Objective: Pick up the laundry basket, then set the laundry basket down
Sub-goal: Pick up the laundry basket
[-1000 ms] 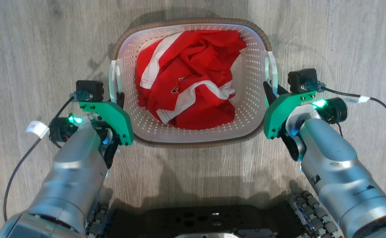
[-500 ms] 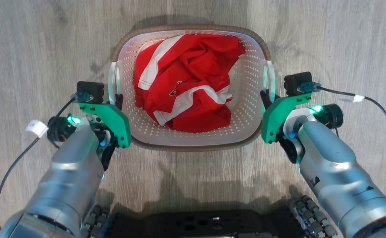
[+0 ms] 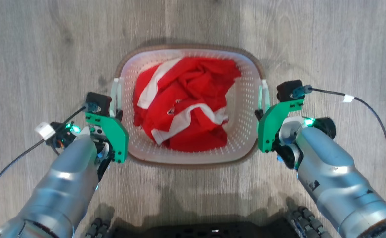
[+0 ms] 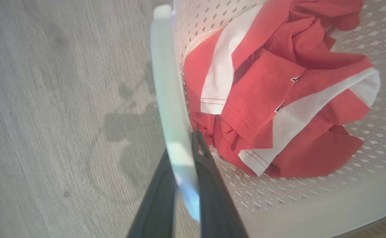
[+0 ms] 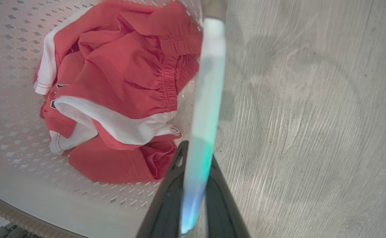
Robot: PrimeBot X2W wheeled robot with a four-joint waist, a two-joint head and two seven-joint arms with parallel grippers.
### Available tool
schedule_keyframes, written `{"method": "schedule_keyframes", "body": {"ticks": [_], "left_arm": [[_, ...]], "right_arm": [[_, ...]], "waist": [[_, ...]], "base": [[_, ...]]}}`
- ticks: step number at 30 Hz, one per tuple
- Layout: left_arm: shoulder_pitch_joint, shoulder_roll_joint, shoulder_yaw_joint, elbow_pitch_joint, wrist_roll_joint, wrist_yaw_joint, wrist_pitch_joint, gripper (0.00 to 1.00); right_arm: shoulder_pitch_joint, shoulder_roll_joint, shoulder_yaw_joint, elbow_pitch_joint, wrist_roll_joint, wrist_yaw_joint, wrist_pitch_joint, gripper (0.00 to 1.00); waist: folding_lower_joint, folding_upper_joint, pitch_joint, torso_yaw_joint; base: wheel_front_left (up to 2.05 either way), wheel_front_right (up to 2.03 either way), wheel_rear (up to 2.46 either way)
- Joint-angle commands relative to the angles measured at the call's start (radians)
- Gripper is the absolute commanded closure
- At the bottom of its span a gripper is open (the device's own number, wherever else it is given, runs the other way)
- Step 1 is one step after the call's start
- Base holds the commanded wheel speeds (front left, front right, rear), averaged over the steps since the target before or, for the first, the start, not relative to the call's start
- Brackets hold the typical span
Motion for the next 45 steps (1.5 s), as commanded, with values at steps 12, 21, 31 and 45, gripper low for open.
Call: {"method": "schedule_keyframes", "body": {"ticks": [12, 21, 31, 45], "left_arm": [[0.06, 0.092, -0.224, -0.154, -0.125, -0.001, 0.132, 1.0], [0.106, 0.153, -0.359, -0.224, -0.225, -0.001, 0.183, 1.0], [0.192, 0.218, -0.438, -0.329, -0.305, -0.001, 0.265, 1.0], [0.275, 0.277, -0.449, -0.419, -0.351, -0.001, 0.337, 1.0]], "right_arm": [[0.052, 0.026, 0.123, -0.064, 0.088, 0.007, 0.161, 1.0], [0.096, 0.026, 0.193, -0.097, 0.132, 0.007, 0.246, 1.0], [0.175, 0.026, 0.276, -0.15, 0.189, 0.007, 0.347, 1.0], [0.245, 0.022, 0.308, -0.199, 0.212, 0.007, 0.419, 1.0]], "waist": [[0.0, -0.0001, -0.125, -0.01], [0.0, -0.0001, -0.24, -0.025], [0.0, -0.0001, -0.405, -0.045], [0.0, -0.0001, -0.553, -0.042]], "base": [[0.0, 0.0, 0.0], [0.0, 0.0, 0.0], [0.0, 0.0, 0.0], [0.0, 0.0, 0.0]]}}
